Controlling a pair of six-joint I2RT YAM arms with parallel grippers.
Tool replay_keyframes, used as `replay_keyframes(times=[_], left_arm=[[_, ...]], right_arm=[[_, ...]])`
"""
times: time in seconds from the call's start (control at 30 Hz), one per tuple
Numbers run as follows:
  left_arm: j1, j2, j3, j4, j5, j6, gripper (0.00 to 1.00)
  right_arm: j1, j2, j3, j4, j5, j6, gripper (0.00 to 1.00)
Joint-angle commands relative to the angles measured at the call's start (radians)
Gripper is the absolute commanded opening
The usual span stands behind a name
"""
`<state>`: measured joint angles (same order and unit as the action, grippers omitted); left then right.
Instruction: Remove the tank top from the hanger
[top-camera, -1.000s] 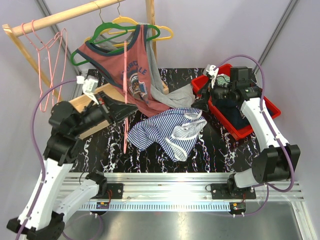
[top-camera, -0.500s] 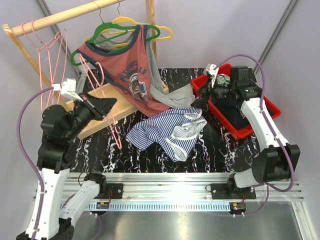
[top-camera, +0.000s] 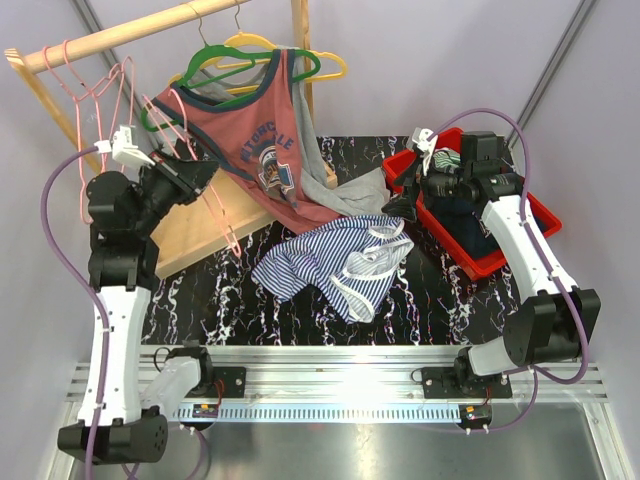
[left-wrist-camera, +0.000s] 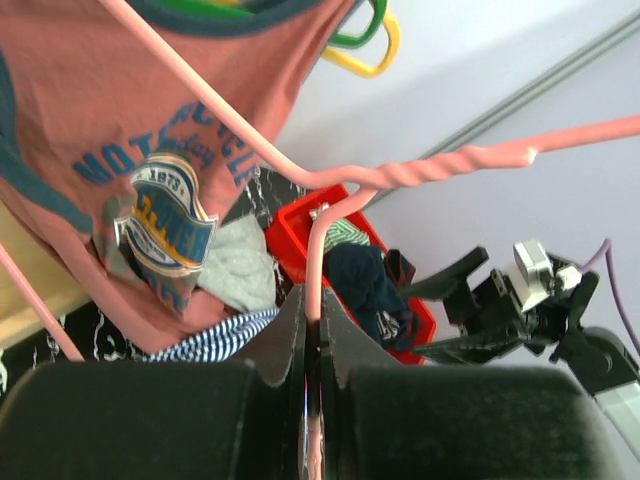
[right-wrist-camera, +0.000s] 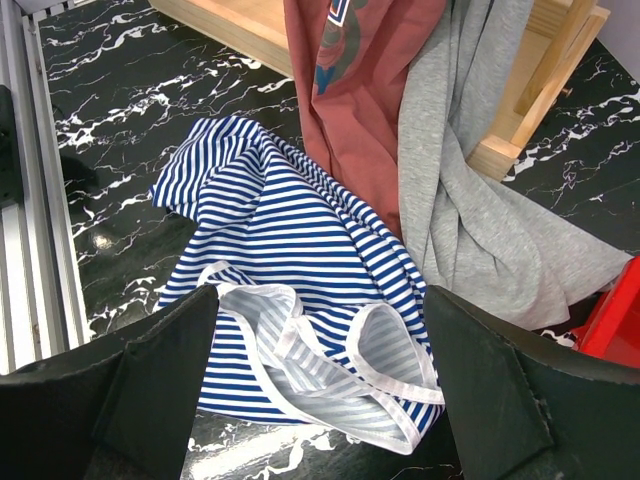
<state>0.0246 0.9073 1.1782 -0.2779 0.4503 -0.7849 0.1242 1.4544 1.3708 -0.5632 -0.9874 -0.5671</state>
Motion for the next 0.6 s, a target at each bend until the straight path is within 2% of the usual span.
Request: replay_keyframes(times=[0.0,0.13,0.57], left_arm=[[0.047,0.016,-0.006,0.180,0.088,-0.054,0.00],[0.095,0.064,-0.032,0.319,0.135,-0.105,0.00],[0.187,0.240,0.026,0.548,0.234,-0.227,0.00]], right_arm=[[-0.003,-0.026,0.013,0.020,-0.005,-0.024,0.91],[-0.003,-0.026,0.016,0.020,-0.002,-0.031,0.91],[-0.003,-0.026,0.019,0.011,0.015,-0.048,0.91]])
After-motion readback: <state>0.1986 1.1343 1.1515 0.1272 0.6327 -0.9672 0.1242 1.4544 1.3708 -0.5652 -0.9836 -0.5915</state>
